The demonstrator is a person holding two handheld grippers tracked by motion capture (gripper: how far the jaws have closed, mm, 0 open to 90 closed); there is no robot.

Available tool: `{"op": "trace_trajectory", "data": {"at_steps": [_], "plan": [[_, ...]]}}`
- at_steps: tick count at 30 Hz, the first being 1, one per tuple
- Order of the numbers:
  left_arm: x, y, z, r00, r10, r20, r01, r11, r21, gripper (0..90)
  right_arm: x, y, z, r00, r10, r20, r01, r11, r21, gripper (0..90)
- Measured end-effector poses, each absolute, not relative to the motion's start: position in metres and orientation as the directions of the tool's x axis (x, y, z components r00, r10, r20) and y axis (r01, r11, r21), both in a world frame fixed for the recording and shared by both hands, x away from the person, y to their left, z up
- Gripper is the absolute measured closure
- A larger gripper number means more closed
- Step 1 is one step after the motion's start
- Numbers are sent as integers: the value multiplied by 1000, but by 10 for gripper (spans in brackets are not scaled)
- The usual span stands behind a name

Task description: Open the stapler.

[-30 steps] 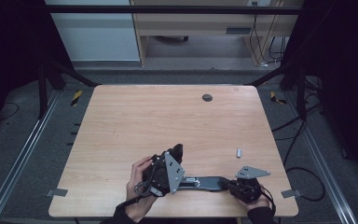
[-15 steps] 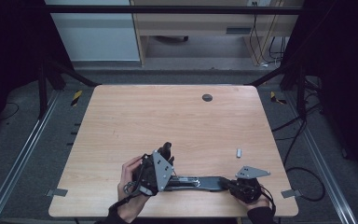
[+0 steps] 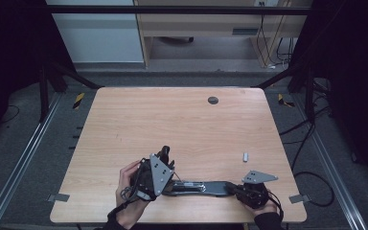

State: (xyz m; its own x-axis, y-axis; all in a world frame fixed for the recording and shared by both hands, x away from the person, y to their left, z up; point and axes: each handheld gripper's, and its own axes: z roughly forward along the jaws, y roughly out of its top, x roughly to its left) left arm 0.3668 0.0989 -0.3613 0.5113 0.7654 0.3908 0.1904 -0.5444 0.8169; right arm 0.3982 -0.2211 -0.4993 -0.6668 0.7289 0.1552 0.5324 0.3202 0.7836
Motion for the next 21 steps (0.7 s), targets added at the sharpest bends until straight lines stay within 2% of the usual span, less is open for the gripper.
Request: {"op": "trace_trajectory", "data": {"at_steps": [21], "plan": [[367, 110, -362, 503, 787, 357, 209, -512, 833, 544, 398, -221, -499, -667, 729, 154, 532, 321, 783, 900]]}}
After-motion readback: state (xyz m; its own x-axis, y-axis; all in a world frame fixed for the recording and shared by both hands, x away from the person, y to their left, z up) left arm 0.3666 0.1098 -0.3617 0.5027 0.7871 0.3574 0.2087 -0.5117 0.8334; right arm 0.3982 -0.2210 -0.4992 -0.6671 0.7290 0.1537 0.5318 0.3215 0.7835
